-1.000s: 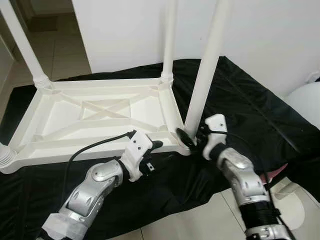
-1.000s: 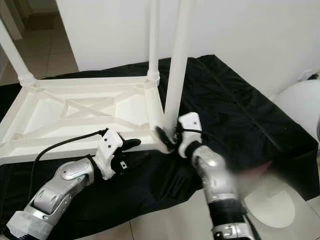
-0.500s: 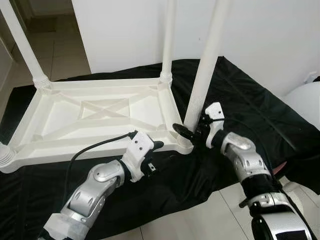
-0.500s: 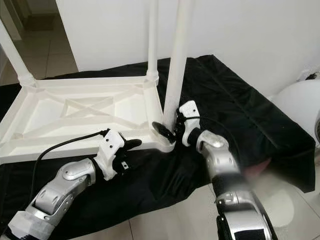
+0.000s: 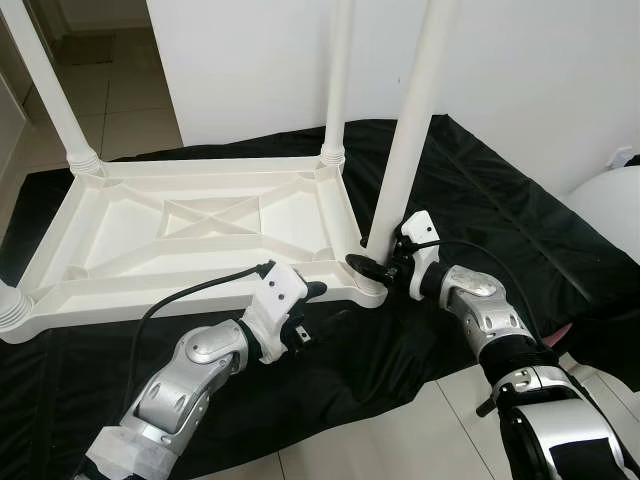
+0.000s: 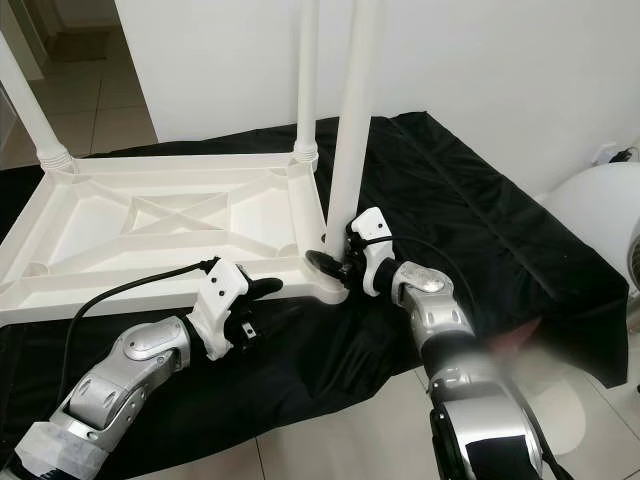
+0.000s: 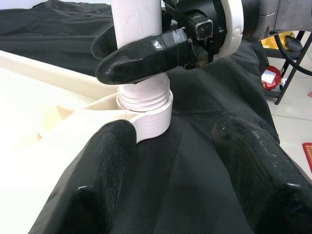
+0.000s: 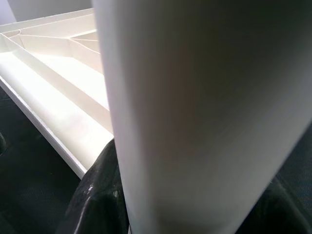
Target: Building children table
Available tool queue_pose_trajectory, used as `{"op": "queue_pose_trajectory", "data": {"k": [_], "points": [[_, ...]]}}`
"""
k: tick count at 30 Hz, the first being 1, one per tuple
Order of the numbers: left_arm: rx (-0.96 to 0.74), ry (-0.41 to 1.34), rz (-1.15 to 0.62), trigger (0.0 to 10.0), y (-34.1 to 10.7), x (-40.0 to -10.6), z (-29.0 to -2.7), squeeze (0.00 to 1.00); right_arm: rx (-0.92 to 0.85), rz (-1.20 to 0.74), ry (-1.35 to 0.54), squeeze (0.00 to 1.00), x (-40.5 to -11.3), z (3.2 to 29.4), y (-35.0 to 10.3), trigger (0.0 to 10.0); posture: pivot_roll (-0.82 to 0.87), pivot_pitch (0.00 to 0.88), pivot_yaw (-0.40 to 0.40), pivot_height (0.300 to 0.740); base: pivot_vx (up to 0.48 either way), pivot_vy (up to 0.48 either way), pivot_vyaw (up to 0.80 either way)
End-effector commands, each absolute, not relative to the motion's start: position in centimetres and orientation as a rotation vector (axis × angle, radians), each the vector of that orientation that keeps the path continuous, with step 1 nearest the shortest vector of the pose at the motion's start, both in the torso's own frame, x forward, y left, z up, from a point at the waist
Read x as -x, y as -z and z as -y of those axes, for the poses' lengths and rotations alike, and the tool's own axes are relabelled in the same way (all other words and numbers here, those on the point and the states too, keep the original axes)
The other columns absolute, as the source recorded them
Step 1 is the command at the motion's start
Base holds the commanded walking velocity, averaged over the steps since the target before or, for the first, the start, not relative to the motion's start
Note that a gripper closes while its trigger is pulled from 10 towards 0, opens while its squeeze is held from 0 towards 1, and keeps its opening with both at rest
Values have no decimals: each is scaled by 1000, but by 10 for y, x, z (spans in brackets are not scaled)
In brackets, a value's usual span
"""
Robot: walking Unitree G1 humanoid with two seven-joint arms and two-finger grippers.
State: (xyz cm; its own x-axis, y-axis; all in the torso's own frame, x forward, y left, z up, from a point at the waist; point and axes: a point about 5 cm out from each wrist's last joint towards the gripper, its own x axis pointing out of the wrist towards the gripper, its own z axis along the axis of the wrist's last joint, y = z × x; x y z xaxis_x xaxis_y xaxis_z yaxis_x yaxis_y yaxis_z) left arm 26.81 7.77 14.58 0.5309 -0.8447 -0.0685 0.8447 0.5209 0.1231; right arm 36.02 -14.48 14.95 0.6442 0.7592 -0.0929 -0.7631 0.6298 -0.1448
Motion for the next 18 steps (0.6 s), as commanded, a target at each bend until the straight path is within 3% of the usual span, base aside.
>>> {"op": "queue_pose_trajectory", "data": {"k": [1,2,15,18], "points": [[-157,1047,-2,10000,-146,-266,-78,0,192,-44,-888,0,-359,145,-146,0,-41,0,-27,740,0,0,0],[-157,1048,-1,10000,-146,-266,-77,0,175,-47,-873,0,-359,146,-145,10000,-49,0,-25,740,0,0,0],[-160,1047,4,10000,-146,-267,-76,0,145,-64,-605,0,-358,148,-134,10000,-64,5,-24,740,0,0,0],[-162,1050,-1,10000,-144,-267,-76,0,67,-48,-459,0,-352,138,-136,10000,-67,3,-22,740,0,0,0]]}}
